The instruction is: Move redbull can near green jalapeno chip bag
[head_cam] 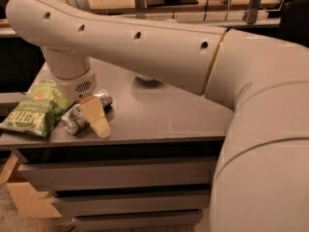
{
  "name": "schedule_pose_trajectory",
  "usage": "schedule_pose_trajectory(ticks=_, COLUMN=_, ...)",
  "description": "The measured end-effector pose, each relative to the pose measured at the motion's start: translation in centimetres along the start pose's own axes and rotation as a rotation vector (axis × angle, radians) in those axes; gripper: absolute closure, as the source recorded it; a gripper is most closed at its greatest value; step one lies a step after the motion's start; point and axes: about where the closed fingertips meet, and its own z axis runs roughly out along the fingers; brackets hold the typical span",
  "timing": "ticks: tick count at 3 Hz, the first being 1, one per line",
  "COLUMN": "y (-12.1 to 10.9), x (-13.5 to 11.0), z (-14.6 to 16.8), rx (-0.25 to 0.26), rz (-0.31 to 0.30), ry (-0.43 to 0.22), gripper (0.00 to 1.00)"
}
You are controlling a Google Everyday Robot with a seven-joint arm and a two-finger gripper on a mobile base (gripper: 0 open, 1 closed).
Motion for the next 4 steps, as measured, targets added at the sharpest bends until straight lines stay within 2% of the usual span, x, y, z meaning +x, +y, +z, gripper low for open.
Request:
schedule_pose_trajectory(ticks=1, y=0.0, x=0.0, z=0.0, rx=0.002, rz=0.000, ry=-0.001, gripper=0.00)
schedule_pose_trajectory(ticks=2, y=0.1, x=0.8, z=-1.0, rx=0.039, rz=0.004, ry=-0.023, gripper=0.00)
schedule_pose_trajectory(ticks=3, y=0.7, x=3.2, z=-2.6, rx=0.086, rz=0.038, ry=-0.046, gripper=0.00)
schedule_pose_trajectory(ticks=4, y=1.9, x=7.4, z=-3.0, rx=0.091, rz=0.118, ry=-0.057, gripper=0.00)
